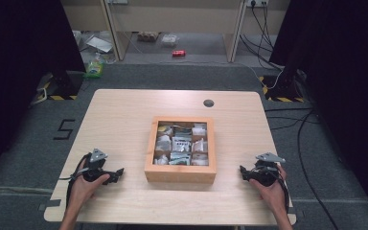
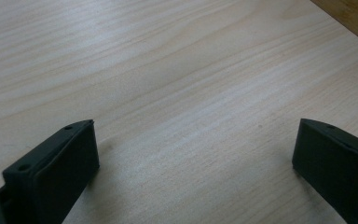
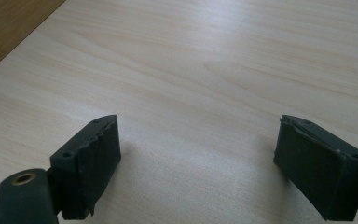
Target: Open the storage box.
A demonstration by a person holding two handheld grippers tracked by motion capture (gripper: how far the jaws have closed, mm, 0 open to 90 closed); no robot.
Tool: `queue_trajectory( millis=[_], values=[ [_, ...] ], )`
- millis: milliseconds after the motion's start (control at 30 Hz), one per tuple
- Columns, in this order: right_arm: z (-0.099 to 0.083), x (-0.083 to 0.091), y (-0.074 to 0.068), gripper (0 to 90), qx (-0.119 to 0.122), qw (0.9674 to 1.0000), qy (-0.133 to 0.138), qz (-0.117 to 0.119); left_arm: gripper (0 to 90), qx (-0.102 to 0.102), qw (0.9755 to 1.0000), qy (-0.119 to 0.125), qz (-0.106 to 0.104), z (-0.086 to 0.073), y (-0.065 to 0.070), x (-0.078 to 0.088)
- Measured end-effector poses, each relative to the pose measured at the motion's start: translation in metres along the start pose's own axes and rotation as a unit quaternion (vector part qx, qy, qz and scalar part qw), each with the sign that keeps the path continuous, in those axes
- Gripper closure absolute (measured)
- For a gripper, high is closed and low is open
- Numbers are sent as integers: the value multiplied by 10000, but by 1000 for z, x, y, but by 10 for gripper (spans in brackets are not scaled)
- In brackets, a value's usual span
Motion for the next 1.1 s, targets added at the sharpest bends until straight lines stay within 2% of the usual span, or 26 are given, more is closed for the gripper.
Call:
queue_trajectory(
  millis=[200,300,567,700,733,767,833,867,1033,1100],
  values=[
    [2,0,-4,177,17,10000,50,84,0,5,10000,-1,-4,0,0,0],
    [7,2,-10,199,-76,9996,137,252,0,0,10000,1,-1,0,0,0],
    [21,13,-18,208,-58,9988,372,305,0,0,10000,2,-1,0,0,0],
    [29,20,-30,218,-52,9976,512,458,0,2,10000,2,-2,0,0,0],
    [31,23,-39,222,1,9972,546,504,0,-3,10000,1,-4,0,0,0],
    [31,23,-39,222,1,9972,546,504,0,-3,10000,1,-4,0,0,0],
    [31,26,-48,226,102,9966,559,592,0,-5,10000,-3,-3,0,0,0],
    [27,30,-58,230,208,9960,557,660,0,-2,10000,1,2,0,0,0],
    [26,41,-71,251,351,9941,684,762,0,1,10000,1,8,0,-1,0],
    [32,44,-80,273,461,9920,807,852,0,4,10000,4,8,1,-1,0]
  ],
)
Point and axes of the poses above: each handheld gripper's, and its own axes: x roughly backward along the jaws, z roughly out of its top, y roughly to its right, the point moved 10 cm from there along -x, roughly forward along the jaws, and after that the axes turned 14 degrees about x, right-handed, at the moved point
